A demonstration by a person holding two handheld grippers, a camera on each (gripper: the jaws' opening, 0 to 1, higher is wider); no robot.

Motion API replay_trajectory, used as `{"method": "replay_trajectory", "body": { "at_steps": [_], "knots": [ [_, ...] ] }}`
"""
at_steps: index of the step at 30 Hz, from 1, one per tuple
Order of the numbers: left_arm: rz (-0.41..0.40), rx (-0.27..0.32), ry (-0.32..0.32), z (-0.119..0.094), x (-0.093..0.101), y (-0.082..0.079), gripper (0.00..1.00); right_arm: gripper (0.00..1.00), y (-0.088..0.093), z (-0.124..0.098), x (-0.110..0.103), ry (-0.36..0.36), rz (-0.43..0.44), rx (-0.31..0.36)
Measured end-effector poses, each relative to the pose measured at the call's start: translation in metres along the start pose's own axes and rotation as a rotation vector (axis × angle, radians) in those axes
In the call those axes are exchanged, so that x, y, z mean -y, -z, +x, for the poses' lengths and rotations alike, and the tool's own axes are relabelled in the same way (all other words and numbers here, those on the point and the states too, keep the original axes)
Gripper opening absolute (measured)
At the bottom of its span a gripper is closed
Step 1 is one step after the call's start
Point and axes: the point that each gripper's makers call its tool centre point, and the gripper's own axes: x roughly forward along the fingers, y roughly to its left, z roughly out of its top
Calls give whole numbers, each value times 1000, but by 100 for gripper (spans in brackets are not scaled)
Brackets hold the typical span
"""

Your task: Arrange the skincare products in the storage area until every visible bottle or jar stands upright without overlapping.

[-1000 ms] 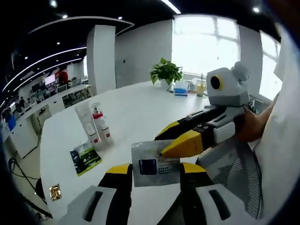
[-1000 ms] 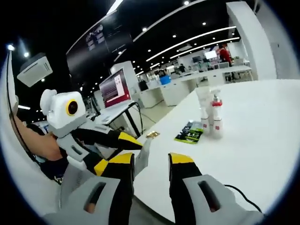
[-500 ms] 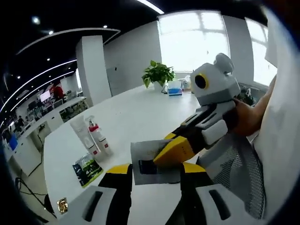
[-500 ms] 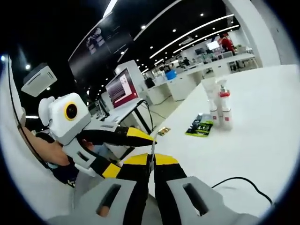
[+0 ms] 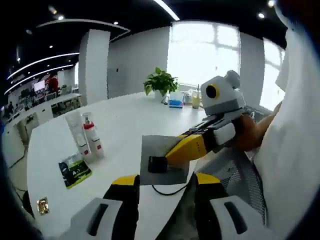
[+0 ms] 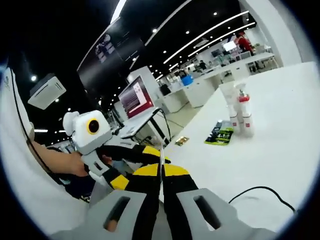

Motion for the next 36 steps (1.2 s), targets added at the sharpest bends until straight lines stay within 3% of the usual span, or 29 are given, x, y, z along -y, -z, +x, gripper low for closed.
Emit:
{"method": "replay_trajectory", "body": {
  "at_steps": [3, 5, 8, 10, 11, 12, 13, 14, 16, 19, 24, 28, 31, 36],
  "knots": [
    [-155, 61, 62, -8, -3, -4, 41, 0, -4, -2, -7, -50, 51, 13],
    [-168, 69, 83, -12, -3, -5, 38, 0, -3, -3, -11, -82, 82, 5],
    [-221, 70, 195, -13, 17, -11, 34, 0, -3, -4, -15, -107, 106, 1],
    [-224, 62, 176, -10, 14, -9, 35, 0, -3, -5, -20, -135, 123, -2],
    [-245, 49, 237, -11, 24, -8, 32, 0, -2, -5, -21, -139, 127, -6],
    [-242, 51, 207, -8, 18, -7, 34, 0, -3, -6, -23, -151, 132, -7],
    [-254, 42, 228, -8, 20, -5, 32, 0, -4, -7, -28, -176, 142, 1],
    [-272, 30, 270, -9, 26, -4, 23, 0, -5, -7, -30, -187, 142, 4],
    [-295, 37, 248, -7, 19, -4, 21, 0, -4, -8, -29, -185, 140, -1],
    [-330, 58, 266, -9, 21, -9, 18, 0, -6, -9, -27, -184, 156, 6],
    [-403, 69, 273, -11, 21, -11, 5, 1, -7, -7, -23, -155, 134, 17],
    [-422, 123, 281, -12, 22, -17, 0, 7, -13, -6, -18, -107, -5, 72],
    [-445, 149, 282, -11, 20, -20, 0, 9, -12, -6, -16, -101, -3, 65],
    [-534, 274, 303, -13, 20, -39, 0, 12, -14, -6, -14, -90, -6, 77]
  ]
}}
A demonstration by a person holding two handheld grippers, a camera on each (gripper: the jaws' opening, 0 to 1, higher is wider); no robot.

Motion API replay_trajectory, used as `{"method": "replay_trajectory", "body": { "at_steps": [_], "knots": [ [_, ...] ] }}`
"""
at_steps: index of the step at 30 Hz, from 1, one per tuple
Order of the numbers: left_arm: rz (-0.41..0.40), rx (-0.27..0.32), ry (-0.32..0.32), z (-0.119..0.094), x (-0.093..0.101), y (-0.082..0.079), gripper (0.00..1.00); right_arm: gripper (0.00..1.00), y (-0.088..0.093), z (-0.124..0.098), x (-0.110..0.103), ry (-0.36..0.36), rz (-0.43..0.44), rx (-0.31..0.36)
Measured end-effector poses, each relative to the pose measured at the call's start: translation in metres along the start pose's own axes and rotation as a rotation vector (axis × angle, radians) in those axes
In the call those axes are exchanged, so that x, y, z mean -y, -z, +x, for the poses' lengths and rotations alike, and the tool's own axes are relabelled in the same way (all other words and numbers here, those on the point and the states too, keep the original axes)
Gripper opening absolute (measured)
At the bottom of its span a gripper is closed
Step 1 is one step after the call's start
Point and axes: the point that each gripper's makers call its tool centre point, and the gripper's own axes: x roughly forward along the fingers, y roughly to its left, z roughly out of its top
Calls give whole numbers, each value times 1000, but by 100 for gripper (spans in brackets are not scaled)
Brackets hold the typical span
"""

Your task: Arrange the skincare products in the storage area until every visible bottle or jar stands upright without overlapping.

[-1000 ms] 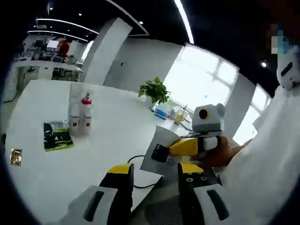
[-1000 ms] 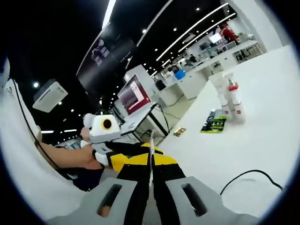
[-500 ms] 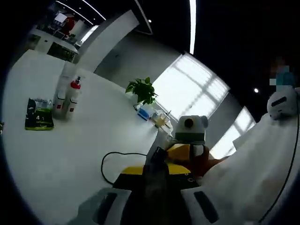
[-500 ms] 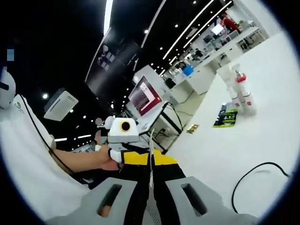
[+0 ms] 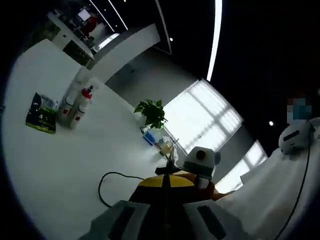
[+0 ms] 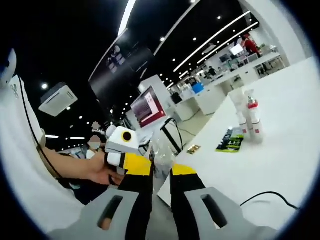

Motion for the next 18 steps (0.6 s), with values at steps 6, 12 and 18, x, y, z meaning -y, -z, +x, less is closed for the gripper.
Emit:
{"method": "replay_trajectory", "body": {
  "at_steps": [6, 12, 18],
  "knots": [
    [-77, 61, 2, 0, -1, 2, 0, 10, -2, -2, -1, -18, 40, 10],
    [-111, 45, -36, 2, -3, 11, 0, 5, -3, -3, 3, -15, 95, 15],
    [-133, 12, -66, -2, -5, 19, 0, 2, 2, -2, 1, -35, 156, -18]
  ]
}}
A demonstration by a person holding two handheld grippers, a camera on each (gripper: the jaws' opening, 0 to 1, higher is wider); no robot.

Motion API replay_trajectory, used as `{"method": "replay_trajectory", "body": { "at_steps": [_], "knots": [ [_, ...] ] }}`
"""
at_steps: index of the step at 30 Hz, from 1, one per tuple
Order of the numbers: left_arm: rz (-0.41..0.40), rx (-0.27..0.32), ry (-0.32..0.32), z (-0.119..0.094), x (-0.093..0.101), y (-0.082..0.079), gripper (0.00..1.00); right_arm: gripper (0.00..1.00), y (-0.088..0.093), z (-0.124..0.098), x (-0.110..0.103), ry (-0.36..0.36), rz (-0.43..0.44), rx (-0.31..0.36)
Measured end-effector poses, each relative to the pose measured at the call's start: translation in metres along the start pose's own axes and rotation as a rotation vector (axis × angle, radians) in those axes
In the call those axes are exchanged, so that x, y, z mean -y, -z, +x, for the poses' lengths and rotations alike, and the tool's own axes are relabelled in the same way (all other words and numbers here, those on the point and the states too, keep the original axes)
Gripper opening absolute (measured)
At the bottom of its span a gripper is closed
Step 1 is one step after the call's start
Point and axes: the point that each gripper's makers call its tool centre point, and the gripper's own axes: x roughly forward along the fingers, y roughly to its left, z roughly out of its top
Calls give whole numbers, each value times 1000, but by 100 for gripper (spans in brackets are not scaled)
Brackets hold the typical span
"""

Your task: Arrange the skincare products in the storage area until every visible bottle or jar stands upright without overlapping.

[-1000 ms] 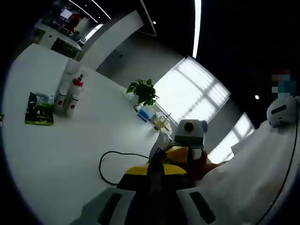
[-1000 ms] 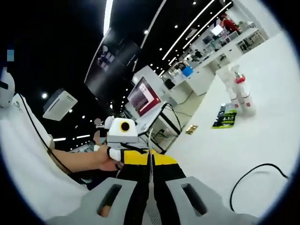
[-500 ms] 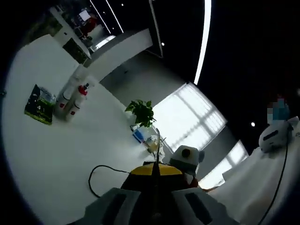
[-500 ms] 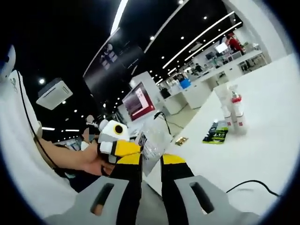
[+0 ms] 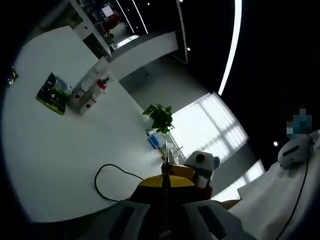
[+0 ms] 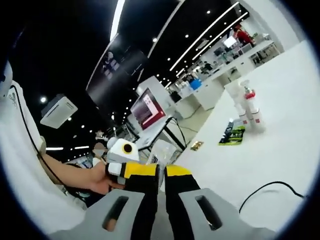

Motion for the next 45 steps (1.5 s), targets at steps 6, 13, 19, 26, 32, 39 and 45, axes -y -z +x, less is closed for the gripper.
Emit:
{"method": "replay_trajectory", "body": {
  "at_steps": [6, 13, 19, 26, 32, 39, 45],
  "knots": [
    [-26, -42, -10, -10, -7, 10, 4, 0, 9, 1, -8, -51, 59, -58],
    [-73, -21, 40, -19, -6, 1, 11, 0, 24, 4, -20, -111, 70, -138],
    [-96, -50, 55, -19, -14, 4, 2, 0, 34, 7, -11, -76, 93, -184],
    [-165, 12, 70, -15, -22, 0, 0, 3, 38, 12, 1, -51, 198, -201],
    [-131, -104, 66, -15, -24, 11, 2, 0, 39, 10, 4, -31, 218, -210],
    [-24, -273, 28, -28, -36, 30, 3, 0, 59, 16, 2, -10, 195, -300],
    [-39, -254, 47, -33, -40, 26, 3, 0, 56, 14, 4, -3, 197, -283]
  ]
}}
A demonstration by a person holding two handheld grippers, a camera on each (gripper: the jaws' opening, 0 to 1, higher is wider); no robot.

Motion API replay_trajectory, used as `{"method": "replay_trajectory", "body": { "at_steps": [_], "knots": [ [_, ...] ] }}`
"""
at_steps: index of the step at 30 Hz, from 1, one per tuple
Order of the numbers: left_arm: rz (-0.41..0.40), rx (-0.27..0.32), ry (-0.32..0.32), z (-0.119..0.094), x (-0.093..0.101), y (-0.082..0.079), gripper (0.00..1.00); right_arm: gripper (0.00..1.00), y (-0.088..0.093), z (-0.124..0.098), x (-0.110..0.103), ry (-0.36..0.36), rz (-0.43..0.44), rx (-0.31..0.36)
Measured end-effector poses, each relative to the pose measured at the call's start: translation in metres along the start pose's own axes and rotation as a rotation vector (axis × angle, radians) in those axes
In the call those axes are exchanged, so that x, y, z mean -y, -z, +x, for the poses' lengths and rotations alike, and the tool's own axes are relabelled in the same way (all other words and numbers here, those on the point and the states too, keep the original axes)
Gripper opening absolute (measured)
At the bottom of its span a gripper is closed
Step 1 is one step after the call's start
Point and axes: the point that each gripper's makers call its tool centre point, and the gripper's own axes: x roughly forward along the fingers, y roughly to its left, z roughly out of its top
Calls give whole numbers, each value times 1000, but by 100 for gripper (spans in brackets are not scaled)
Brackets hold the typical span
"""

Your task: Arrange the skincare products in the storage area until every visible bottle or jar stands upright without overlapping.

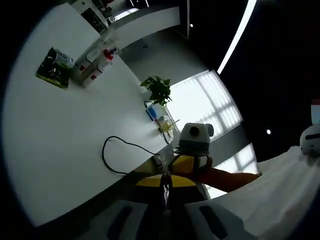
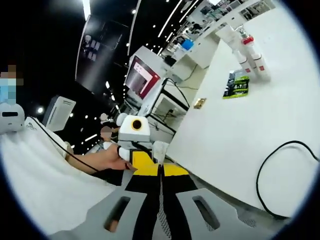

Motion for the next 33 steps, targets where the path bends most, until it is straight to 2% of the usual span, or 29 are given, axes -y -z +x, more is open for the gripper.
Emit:
{"method": "replay_trajectory", "body": {
  "at_steps": [4, 7, 10, 14, 17, 19, 21, 23, 24, 25, 27, 28, 30, 32, 33],
  "knots": [
    [10, -5, 8, 0, 0, 1, 2, 0, 1, 2, 2, 12, 2, -8],
    [20, -3, -2, -2, -4, 1, 1, 0, 2, 5, 6, 46, -82, -11],
    [-13, 5, -4, -4, -9, -1, 0, 3, 3, 6, 10, 71, -105, -14],
    [-12, 35, 0, -8, -8, -9, 0, 6, -3, 3, 15, 110, -157, 9],
    [-19, 45, -2, -13, -13, -16, 0, 11, -10, -2, 26, 193, -225, 34],
    [-16, 45, -10, -16, -15, -19, 0, 20, -16, -8, 38, 298, -301, 53],
    [-3, 46, -27, -21, -19, -26, 0, 26, -18, -12, 49, 396, -365, 40],
    [-7, 50, -43, -28, -25, -35, 0, 30, -21, -13, 56, 455, -430, 43],
    [-7, 54, -47, -31, -27, -39, 0, 32, -18, -15, 64, 512, -461, 3],
    [-6, 61, -55, -36, -31, -47, 0, 31, -14, -15, 66, 525, -484, -33],
    [-11, 65, -65, -42, -36, -57, 0, 21, -10, -13, 67, 535, -562, -69],
    [-7, 63, -76, -45, -39, -64, 0, 18, -11, -16, 72, 580, -611, -69],
    [4, 53, -106, -50, -45, -77, 0, 20, -10, -18, 79, 624, -604, -28],
    [7, 46, -121, -54, -50, -87, 0, 21, -7, -20, 87, 660, -618, -78],
    [7, 45, -133, -57, -53, -95, 0, 20, -10, -16, 85, 644, -630, -71]
  ]
}}
